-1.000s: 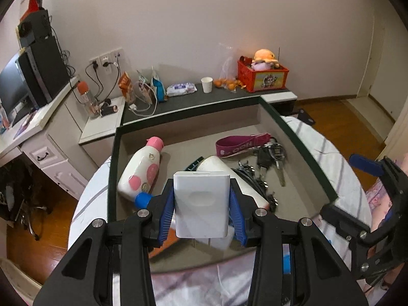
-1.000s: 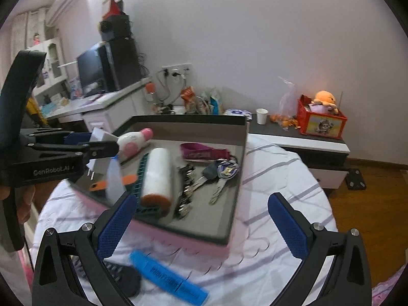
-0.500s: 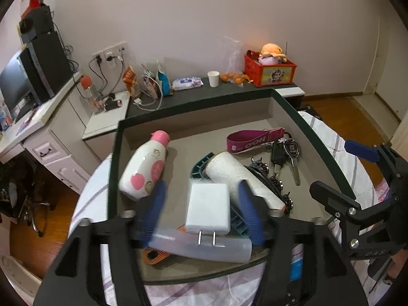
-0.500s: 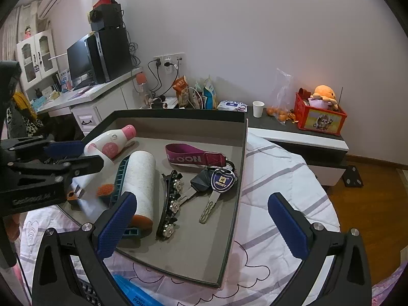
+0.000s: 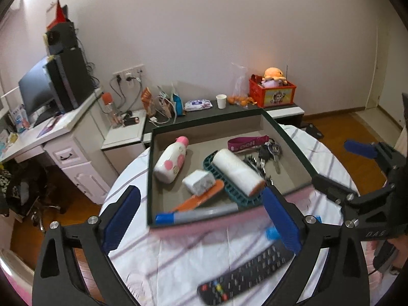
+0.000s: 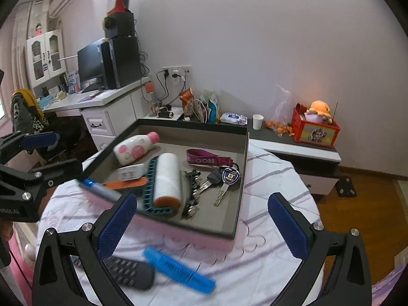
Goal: Organize rigid objects
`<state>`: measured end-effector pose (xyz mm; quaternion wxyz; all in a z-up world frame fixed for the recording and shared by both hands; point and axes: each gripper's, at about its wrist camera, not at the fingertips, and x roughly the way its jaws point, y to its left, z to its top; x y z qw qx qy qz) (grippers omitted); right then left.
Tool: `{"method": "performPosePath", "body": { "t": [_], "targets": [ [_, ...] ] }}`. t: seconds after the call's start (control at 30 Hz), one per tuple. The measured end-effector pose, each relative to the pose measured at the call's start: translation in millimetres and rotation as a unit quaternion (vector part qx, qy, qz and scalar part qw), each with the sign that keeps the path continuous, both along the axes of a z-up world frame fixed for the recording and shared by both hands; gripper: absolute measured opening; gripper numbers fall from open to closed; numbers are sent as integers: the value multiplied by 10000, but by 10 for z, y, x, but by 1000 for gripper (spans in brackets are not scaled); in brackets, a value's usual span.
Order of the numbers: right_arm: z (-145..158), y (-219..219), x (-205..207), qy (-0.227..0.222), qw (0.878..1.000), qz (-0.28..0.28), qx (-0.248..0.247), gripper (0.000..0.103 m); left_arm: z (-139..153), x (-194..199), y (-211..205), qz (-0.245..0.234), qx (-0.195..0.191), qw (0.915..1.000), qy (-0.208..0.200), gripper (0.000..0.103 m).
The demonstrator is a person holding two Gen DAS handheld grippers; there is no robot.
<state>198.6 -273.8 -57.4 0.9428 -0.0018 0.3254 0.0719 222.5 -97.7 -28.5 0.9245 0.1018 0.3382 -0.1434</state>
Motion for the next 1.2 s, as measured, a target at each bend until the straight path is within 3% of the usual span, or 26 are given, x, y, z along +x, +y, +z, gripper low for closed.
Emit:
{"method": "performPosePath", "body": {
  "t": [0.17,0.57,0.9,1.2],
  "targets": [
    [204,103,-486,-230,9997,54,-51,103,114,-618,198,138,-66,9995,-286,102],
    [392,372,-1393,-385,9990,152,-174,103,135,-1702,469,215,-61,9986,-474,103],
    [463,462,-1733,-473,9984,159,-256,103,176,-2057,555,180,-64,9981,-580,103],
    [318,408,-1737,-322,9992,132,-207,103,49,-1989,544,160,2,9989,-442,103]
  ]
}}
